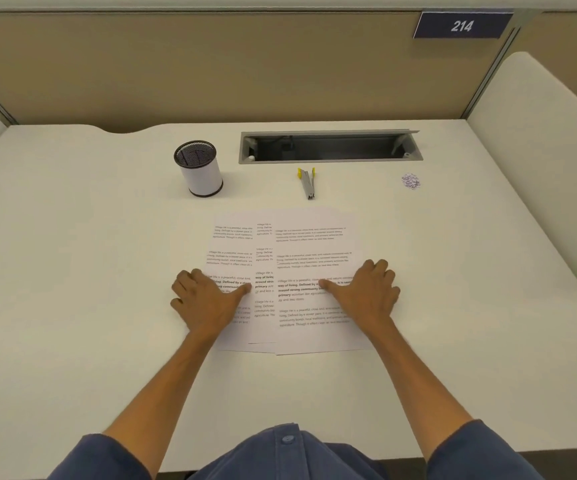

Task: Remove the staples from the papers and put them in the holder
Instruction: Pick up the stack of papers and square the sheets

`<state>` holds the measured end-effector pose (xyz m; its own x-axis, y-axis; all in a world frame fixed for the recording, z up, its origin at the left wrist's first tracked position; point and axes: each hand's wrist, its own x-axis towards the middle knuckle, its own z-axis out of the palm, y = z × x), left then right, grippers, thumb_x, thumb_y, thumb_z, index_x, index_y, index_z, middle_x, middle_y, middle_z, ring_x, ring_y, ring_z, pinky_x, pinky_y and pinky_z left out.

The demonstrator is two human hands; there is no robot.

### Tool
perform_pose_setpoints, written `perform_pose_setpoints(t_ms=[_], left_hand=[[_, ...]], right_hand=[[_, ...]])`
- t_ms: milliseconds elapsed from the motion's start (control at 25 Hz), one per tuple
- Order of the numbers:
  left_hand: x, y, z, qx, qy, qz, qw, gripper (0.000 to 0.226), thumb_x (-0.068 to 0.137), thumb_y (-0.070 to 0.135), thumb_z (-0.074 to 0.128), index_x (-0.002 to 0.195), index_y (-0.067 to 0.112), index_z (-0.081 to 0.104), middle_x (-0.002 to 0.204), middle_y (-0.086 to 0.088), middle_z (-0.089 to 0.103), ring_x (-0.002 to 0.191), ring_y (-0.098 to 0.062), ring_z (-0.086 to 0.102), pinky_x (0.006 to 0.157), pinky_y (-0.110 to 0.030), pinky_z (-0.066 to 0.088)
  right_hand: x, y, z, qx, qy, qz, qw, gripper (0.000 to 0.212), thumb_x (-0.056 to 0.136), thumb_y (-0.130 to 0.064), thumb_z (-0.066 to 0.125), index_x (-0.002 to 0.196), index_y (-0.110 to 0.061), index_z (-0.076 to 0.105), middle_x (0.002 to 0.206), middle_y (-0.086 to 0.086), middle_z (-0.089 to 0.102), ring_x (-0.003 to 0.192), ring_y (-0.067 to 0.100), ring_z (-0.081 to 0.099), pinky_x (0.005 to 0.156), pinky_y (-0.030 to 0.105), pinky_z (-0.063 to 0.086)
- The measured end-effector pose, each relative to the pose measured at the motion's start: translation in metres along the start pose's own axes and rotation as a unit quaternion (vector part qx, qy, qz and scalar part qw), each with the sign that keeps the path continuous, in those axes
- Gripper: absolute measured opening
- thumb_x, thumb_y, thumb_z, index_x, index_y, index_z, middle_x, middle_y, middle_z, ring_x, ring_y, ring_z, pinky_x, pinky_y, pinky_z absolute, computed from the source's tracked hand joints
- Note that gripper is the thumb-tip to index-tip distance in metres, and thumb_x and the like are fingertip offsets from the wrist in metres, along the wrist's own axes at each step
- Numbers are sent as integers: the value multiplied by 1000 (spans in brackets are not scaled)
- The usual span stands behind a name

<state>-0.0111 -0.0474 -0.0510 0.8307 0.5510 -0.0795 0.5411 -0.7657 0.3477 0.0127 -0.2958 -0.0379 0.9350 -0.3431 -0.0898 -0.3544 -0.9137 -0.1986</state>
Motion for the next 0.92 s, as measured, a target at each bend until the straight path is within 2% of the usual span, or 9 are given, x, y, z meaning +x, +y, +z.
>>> perform_pose_setpoints(t_ms=[120, 280, 400, 560, 720, 840, 920], left_hand=[[-3, 9, 6, -25, -21, -7, 999, 98, 67, 64, 75, 133, 2, 38, 142, -14, 30, 136, -32, 23, 104, -48, 26], [-7, 17, 14, -69, -32, -6, 997, 88, 76, 57, 71, 138, 5, 35, 146, -13, 26, 139, -31, 17, 109, -48, 18], [-11, 27, 14, -105, -48, -22, 993, 95, 73, 58, 74, 139, 4, 32, 147, -10, 24, 140, -29, 16, 111, -48, 16], [-11, 40, 10, -156, -70, -35, 985, 88, 70, 45, 81, 136, 9, 35, 142, -9, 31, 136, -28, 24, 108, -45, 23], [-10, 52, 5, -144, -76, -12, 987, 87, 75, 33, 78, 141, 8, 27, 142, -11, 40, 134, -30, 35, 106, -45, 26], [-11, 56, 3, -109, -101, -20, 989, 91, 76, 35, 77, 144, 6, 24, 143, -13, 38, 135, -31, 34, 107, -46, 25], [-12, 57, 5, -87, -109, -21, 990, 80, 75, 39, 77, 135, 8, 34, 137, -12, 41, 131, -31, 35, 104, -44, 26]], right_hand=[[-8, -15, 4, 2, 18, -12, 1000, 93, 61, -84, 58, 112, -6, 51, 113, 6, 48, 104, 26, 45, 75, 39, 40], [-12, -30, 11, -1, 30, -22, 999, 93, 62, -83, 57, 113, -6, 51, 113, 6, 48, 104, 25, 44, 73, 36, 37], [-14, -35, 14, 1, 36, -25, 999, 94, 61, -84, 57, 113, -6, 49, 114, 6, 47, 105, 25, 44, 75, 37, 38], [-12, -40, 13, 29, 17, -21, 999, 94, 60, -82, 61, 114, -5, 48, 116, 6, 46, 106, 25, 43, 74, 38, 41], [-11, -44, 10, 52, 4, -16, 999, 90, 63, -73, 68, 118, -6, 44, 118, 7, 46, 105, 26, 47, 73, 37, 43], [-11, -46, 11, 57, -2, -12, 998, 97, 65, -69, 69, 128, -3, 38, 122, 9, 45, 105, 26, 48, 69, 35, 41], [-11, -47, 12, 56, -9, -4, 998, 100, 65, -69, 69, 130, 0, 38, 122, 9, 46, 104, 27, 48, 68, 34, 41]])
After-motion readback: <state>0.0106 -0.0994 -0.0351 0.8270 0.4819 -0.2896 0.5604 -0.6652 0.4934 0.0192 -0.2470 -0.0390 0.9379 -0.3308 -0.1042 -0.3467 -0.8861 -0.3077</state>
